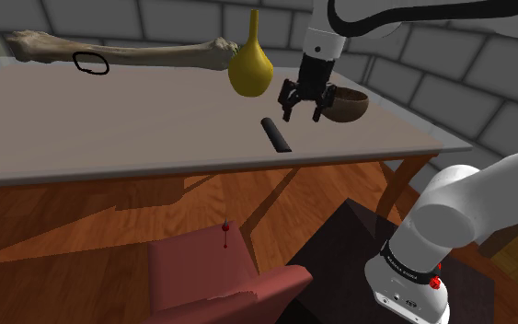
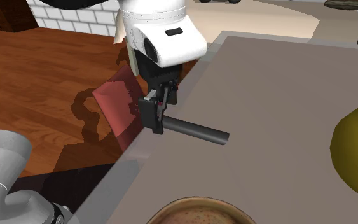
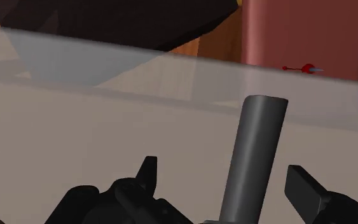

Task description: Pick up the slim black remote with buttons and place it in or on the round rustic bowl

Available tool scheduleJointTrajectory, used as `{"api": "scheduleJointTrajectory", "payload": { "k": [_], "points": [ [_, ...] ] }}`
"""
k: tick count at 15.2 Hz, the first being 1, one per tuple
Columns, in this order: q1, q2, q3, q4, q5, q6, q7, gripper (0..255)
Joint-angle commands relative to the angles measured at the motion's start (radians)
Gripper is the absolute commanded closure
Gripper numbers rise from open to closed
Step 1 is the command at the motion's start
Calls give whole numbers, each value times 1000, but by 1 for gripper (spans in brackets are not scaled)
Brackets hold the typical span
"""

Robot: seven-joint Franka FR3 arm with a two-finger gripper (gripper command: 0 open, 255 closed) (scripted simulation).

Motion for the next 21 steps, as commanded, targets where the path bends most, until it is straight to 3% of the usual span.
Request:
{"api": "scheduleJointTrajectory", "payload": {
  "k": [1, 3, 11, 19, 20, 21],
  "points": [
    [-16, 70, 43, 31, 13, 46, 106, 0],
    [-33, 143, 79, 67, 15, 87, 203, 0],
    [-30, 167, 95, -16, 22, 195, 210, 0],
    [-30, 167, 95, -16, 22, 195, 210, 0],
    [-30, 167, 95, -16, 22, 195, 210, 255],
    [-30, 167, 95, -16, 22, 195, 210, 255]
  ]
}}
